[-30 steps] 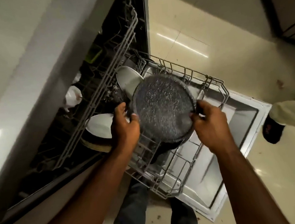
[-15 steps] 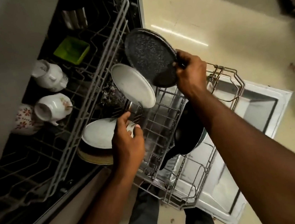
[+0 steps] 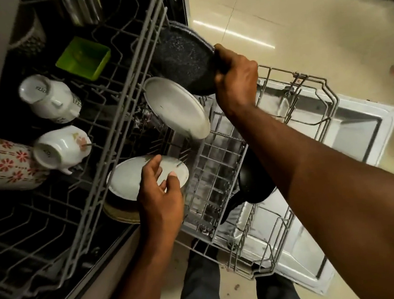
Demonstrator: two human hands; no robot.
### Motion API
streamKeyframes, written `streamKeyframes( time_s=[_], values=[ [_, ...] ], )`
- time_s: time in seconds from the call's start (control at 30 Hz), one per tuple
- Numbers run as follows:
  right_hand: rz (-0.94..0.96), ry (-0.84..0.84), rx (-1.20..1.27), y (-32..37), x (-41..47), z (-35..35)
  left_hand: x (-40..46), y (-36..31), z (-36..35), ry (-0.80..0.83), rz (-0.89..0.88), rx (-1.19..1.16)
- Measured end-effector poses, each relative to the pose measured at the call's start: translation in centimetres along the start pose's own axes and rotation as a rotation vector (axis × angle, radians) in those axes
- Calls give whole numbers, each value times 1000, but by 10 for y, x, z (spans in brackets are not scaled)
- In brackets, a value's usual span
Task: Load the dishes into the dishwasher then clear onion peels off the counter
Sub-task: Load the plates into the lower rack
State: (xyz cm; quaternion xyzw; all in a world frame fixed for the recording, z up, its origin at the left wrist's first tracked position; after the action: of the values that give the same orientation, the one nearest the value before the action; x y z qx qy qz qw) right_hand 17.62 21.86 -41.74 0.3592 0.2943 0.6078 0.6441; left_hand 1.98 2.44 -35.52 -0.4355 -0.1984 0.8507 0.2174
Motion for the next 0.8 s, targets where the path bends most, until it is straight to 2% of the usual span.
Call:
streamKeyframes(
  time_s=[0.13,0.3,0.47,0.67,0.8],
  values=[
    [-50,38,-7,-14,-2,-1,-6,2,-7,30,29,-20],
    [-61,300,-71,-15,-12,-20,-10,-3,-13,49,26,-18],
    [-187,352,-165,-18,-5,-25,-11,-4,-13,59,0,-15],
    [-235,632,-478,-31,-28,-7,-17,-4,-14,68,-13,8],
    [-276,645,-391,-36,-73,10,-29,-1,-14,86,-17,-8]
  ],
)
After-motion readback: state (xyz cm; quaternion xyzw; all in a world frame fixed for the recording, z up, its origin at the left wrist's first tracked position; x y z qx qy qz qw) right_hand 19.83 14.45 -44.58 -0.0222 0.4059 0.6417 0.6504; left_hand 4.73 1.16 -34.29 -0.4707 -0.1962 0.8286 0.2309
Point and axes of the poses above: each hand's wrist, its own x-axis towards the middle knuckle, its own z-axis out of the back of the hand, y = z × x, the point moved 1 cm from there along x, towards the middle knuckle, and after that the axes turned 13 degrees about z, right-handed, at the moved point
